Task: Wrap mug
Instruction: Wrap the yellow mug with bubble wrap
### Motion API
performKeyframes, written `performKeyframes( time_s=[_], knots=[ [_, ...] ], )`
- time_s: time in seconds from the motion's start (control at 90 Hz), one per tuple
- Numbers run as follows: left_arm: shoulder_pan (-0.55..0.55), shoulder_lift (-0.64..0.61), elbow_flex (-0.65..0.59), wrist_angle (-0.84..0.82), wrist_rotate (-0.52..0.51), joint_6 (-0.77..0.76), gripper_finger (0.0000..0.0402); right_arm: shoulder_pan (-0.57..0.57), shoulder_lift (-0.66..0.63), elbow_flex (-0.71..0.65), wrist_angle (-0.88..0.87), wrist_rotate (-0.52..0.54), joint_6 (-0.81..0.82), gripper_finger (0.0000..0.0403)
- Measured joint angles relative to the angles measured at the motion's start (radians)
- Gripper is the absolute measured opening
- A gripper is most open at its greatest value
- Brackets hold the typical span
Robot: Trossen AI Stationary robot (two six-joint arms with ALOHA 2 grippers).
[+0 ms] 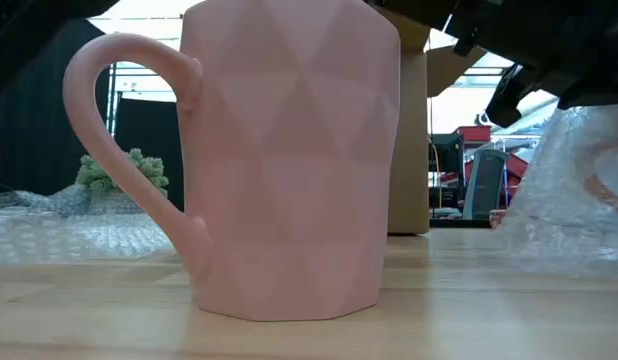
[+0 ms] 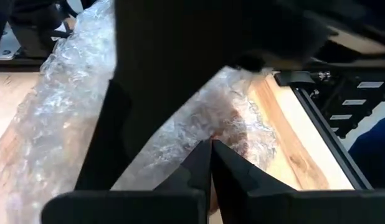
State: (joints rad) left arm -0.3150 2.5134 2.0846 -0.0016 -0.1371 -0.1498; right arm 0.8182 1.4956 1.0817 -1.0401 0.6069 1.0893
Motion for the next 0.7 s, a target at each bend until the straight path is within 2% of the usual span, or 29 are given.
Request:
performKeyframes(
  time_s=[0.2,0.333,0.489,0.7],
  knots=[
    [-0.001,0.000,0.000,0.050,-0.036,-0.070,0.0000,0.003,0.000,0.000,-0.021,-0.021,0.003,0.0232],
    [-0.009,-0.007,0.000,0.060,-0.133,-0.142,0.0000,0.003,0.000,0.000,-0.042,-0.022,0.003,0.0231],
    [-0.018,-0.007,0.000,0.096,-0.163,-0.211,0.0000,0.004,0.000,0.000,-0.048,-0.023,0.003,0.0231],
    [-0.038,-0.009,0.000,0.177,-0.300,-0.213,0.0000,0.004,-0.002,0.000,-0.082,-0.019,0.022,0.0231]
  ],
)
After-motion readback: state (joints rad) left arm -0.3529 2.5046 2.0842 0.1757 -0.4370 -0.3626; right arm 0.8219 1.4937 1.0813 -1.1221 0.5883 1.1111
